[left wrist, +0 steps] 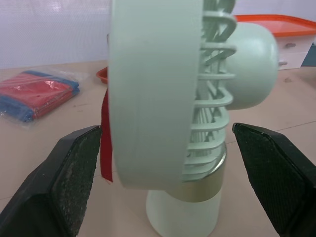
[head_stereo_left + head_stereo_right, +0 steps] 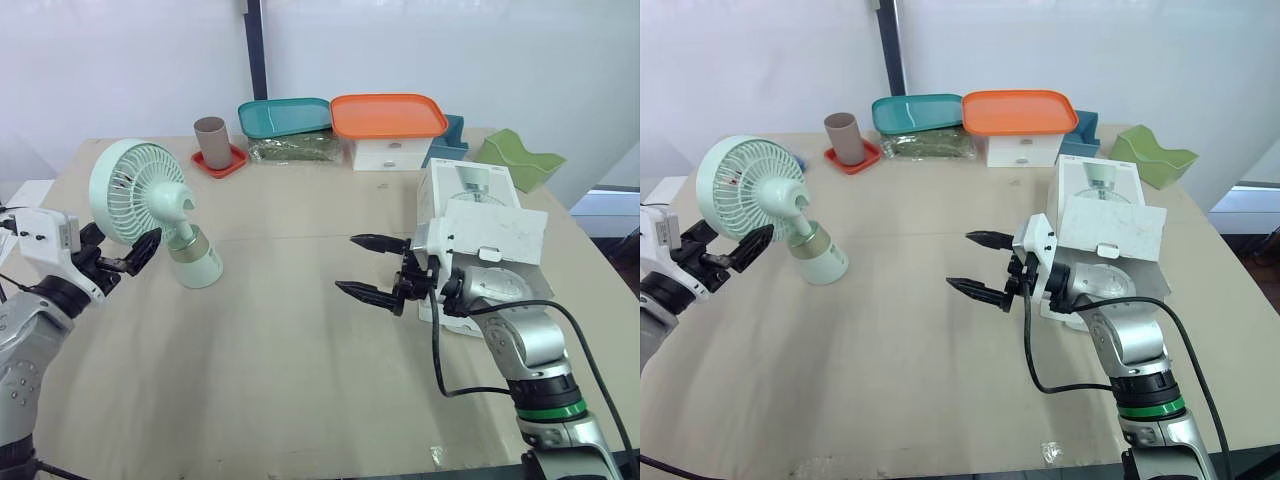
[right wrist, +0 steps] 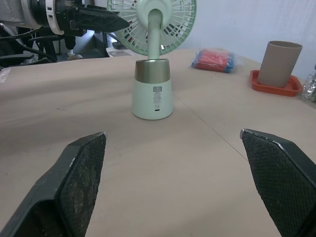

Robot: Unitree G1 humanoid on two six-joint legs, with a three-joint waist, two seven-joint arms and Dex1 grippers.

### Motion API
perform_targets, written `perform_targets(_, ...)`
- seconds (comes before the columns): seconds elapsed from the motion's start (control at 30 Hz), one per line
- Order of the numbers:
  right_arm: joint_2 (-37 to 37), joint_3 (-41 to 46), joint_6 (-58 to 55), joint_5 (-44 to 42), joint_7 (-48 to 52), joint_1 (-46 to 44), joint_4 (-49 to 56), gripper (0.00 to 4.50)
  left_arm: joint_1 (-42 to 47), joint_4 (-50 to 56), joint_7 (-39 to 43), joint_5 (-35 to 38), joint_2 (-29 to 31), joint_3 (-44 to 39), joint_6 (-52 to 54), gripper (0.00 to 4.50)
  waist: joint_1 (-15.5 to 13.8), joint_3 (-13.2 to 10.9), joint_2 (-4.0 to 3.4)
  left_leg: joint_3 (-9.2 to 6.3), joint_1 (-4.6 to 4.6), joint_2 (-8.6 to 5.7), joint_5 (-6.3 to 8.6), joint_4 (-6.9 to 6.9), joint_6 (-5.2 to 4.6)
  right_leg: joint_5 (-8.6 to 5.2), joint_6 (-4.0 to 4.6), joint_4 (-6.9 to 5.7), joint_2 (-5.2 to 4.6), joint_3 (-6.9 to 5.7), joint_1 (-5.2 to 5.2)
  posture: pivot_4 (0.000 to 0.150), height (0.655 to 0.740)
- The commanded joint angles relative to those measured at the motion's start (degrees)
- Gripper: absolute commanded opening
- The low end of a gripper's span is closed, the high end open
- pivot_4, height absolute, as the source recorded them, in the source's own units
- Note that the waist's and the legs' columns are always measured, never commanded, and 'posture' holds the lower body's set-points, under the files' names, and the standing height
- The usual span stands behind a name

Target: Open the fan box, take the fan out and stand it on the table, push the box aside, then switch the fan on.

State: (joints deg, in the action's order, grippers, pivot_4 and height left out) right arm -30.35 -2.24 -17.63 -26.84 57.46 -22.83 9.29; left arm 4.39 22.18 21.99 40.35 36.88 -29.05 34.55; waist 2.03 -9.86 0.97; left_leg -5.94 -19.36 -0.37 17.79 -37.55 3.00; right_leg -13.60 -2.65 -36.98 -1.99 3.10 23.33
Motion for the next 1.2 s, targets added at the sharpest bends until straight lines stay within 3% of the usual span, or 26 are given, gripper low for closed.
perform_targets(0.03,0.1,1.0,0.8,-0.5,-0.3,-0.3,1.6,4.45,1.6,-0.4,2.1,-0.6,1.0,0.0,-1.8,4.5,0.0,0.0,0.0,0.01,0.0,0.0,0.0,0.0,0.0,0.0,0.0,0.0,0.0,0.01,0.0,0.15,0.74)
perform_targets(0.13,0.1,0.8,0.8,-0.4,-0.4,-0.3,1.6,4.45,2.9,-1.3,3.9,-0.3,1.4,0.4,-1.9,4.5,0.0,0.0,0.0,-0.01,-0.01,0.0,0.0,0.0,0.01,0.0,0.0,0.0,0.0,-0.01,0.0,0.15,0.74)
perform_targets(0.23,0.1,0.8,0.7,-0.4,-0.6,-0.3,1.7,4.5,3.1,-1.9,5.4,-1.0,2.2,0.8,-1.9,3.86,0.0,0.0,0.0,0.0,-0.01,0.0,0.0,0.0,0.02,0.0,0.0,0.0,0.0,-0.01,0.01,0.15,0.74)
perform_targets(0.47,-0.1,1.0,0.4,-0.4,-1.0,-0.1,2.1,4.5,4.3,-3.0,5.9,-3.0,2.3,1.2,-2.8,3.86,0.0,0.0,0.0,0.0,-0.01,0.0,0.0,0.0,0.02,0.0,0.0,0.0,-0.01,-0.01,0.01,0.15,0.74)
perform_targets(0.7,-0.2,0.9,0.3,-0.5,-1.4,-0.3,2.2,4.5,5.2,-4.2,6.2,-5.8,1.8,2.1,-4.7,1.9,0.0,0.0,0.0,-0.01,-0.01,0.0,-0.01,0.01,0.02,0.0,0.0,0.0,-0.01,-0.02,0.01,0.15,0.74)
perform_targets(1.2,-0.1,0.4,-2.8,-1.7,-2.0,-1.1,4.9,4.5,6.1,1.3,5.7,-3.0,-1.6,3.4,-4.7,1.9,-0.1,0.0,0.02,-0.07,-0.06,-0.02,-0.04,0.0,0.09,0.01,0.0,0.0,-0.05,-0.08,0.02,0.15,0.74)
